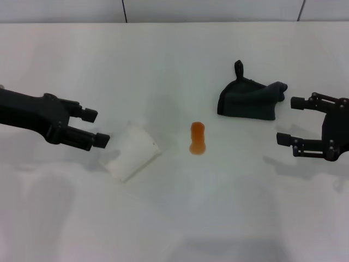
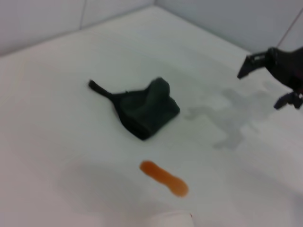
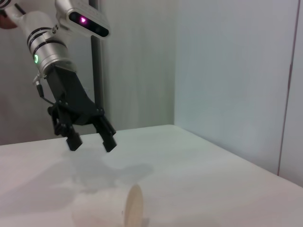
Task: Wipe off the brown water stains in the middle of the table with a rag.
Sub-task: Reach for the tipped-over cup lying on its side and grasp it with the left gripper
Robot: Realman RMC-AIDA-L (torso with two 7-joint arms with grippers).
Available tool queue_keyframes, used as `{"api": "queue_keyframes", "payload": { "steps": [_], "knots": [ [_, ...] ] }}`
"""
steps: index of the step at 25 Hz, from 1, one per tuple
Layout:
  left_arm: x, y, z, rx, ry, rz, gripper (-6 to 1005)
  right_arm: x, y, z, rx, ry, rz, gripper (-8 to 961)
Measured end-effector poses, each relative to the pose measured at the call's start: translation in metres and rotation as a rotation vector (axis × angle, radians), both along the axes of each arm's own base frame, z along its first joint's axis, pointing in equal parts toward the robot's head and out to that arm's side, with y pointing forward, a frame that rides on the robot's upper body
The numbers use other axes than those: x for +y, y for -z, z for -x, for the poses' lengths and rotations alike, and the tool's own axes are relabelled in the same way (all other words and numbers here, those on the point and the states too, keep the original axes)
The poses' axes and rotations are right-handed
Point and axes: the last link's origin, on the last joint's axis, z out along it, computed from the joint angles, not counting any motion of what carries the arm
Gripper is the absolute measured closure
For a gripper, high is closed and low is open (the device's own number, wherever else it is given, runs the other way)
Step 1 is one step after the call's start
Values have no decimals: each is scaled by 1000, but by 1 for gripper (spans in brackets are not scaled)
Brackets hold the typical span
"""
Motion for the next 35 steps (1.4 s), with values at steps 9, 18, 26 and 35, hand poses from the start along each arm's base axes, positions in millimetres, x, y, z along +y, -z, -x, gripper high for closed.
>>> {"api": "queue_keyframes", "payload": {
  "steps": [9, 18, 26, 35],
  "knots": [
    [14, 2, -24, 133, -13, 106, 153, -1, -1, 0, 9, 1, -3, 112],
    [23, 12, -37, 199, -23, 127, 155, -3, 0, -1, 13, 1, 1, 112],
    [24, 18, -33, 197, -59, 101, 157, -4, 1, -1, 11, 0, 1, 112],
    [24, 19, -23, 194, -130, 59, 160, -4, 1, 0, 10, -10, 5, 112]
  ]
}}
